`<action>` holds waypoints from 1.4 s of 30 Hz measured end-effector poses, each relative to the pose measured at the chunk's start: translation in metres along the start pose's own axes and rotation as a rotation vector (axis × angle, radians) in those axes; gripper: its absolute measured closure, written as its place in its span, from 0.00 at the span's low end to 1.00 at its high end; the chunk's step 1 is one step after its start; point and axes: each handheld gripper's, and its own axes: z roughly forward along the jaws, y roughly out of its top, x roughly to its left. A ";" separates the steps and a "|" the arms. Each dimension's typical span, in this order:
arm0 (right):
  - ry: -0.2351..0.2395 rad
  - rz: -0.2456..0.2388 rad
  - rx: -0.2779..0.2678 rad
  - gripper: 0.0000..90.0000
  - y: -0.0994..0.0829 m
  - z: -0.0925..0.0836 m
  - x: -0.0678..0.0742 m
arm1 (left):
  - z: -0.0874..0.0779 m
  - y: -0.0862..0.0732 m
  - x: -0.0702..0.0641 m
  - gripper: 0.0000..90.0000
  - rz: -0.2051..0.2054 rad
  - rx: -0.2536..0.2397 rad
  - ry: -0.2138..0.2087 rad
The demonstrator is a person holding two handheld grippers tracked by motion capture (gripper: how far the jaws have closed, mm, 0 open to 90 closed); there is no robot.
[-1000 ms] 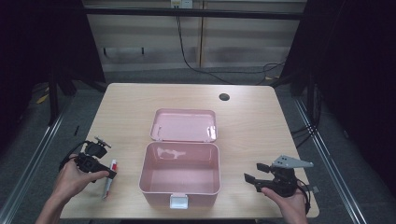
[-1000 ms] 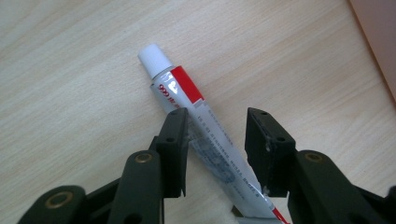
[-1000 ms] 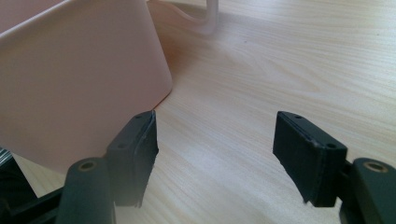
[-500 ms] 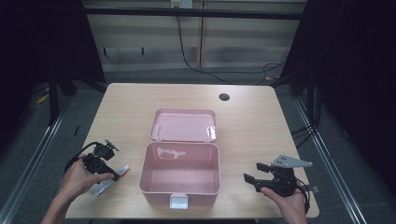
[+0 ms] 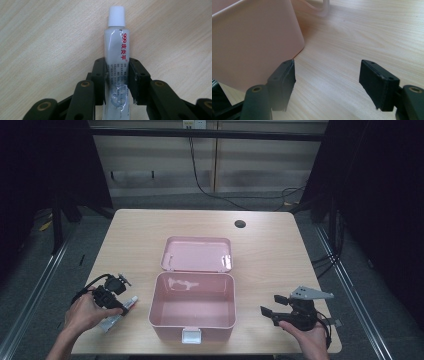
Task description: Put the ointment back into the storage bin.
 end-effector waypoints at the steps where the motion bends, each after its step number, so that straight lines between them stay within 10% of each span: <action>1: 0.000 0.000 0.000 0.33 0.000 0.000 0.000 | 0.000 0.001 0.000 0.77 0.002 0.009 0.000; 20: 0.004 -0.002 0.009 0.32 0.000 0.001 0.000 | -0.008 -0.002 0.002 0.79 0.025 -0.010 -0.087; 26: 0.006 -0.001 0.011 0.32 0.000 0.001 0.000 | -0.014 -0.003 0.005 0.79 -0.030 -0.023 -0.117; 32: 0.004 0.005 0.010 0.32 0.000 0.000 -0.001 | -0.023 -0.006 0.001 0.79 0.042 -0.039 -0.164; 42: 0.004 0.009 0.011 0.31 -0.001 0.000 -0.001 | -0.036 -0.005 -0.002 0.79 0.043 -0.069 -0.194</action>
